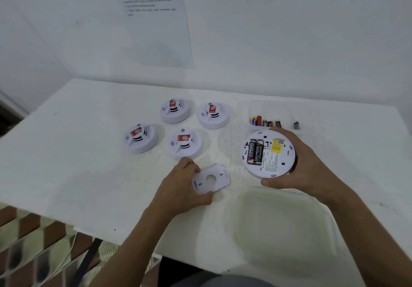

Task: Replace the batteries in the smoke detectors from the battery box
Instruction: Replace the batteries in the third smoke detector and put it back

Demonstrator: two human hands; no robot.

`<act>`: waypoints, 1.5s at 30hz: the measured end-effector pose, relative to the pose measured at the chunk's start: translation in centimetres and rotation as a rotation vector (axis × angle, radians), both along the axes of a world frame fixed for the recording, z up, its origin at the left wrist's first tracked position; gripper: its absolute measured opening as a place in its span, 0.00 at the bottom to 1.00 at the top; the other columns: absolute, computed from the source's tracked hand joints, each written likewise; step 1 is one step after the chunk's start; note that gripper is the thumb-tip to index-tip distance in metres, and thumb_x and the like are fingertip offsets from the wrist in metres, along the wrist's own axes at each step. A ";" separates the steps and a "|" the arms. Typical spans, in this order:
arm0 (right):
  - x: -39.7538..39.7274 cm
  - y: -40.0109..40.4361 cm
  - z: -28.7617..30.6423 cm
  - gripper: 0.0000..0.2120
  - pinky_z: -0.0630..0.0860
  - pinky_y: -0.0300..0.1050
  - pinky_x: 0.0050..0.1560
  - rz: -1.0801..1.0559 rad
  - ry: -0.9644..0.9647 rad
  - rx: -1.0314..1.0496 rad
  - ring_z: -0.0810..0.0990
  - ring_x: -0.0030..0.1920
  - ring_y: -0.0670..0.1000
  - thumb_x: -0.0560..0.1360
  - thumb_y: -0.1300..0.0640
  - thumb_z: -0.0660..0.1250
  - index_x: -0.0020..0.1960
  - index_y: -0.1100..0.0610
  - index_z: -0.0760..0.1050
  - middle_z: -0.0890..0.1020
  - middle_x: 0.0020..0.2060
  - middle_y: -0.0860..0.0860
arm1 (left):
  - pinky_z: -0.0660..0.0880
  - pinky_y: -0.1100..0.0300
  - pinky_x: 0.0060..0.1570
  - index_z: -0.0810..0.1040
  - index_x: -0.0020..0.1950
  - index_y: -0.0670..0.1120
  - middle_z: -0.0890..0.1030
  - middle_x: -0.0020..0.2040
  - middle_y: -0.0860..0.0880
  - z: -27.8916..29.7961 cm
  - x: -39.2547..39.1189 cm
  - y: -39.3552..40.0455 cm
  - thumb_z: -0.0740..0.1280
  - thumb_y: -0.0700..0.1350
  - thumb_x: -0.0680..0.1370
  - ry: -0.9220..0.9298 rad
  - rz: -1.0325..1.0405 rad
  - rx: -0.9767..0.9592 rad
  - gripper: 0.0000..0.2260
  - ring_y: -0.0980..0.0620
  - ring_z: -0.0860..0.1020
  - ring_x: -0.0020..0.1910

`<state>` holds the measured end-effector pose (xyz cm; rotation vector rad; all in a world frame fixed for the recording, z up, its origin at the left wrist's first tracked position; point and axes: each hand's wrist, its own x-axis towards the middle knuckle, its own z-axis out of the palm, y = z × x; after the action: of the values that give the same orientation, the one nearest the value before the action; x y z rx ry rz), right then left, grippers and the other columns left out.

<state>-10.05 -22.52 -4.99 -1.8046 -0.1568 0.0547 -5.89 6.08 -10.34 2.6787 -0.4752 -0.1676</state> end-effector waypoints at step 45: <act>-0.8 -6.4 1.4 0.40 0.81 0.39 0.45 -0.168 -0.073 0.030 0.82 0.54 0.46 0.56 0.67 0.78 0.65 0.50 0.72 0.82 0.53 0.45 | 0.76 0.52 0.39 0.75 0.66 0.48 0.80 0.47 0.46 12.4 4.6 -16.0 0.57 0.49 0.76 -0.291 -0.793 0.073 0.20 0.47 0.77 0.41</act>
<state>-10.89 -28.97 -3.58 -1.7847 -0.0572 -0.1328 -1.24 -9.88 2.05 2.4337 -1.6261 -0.0136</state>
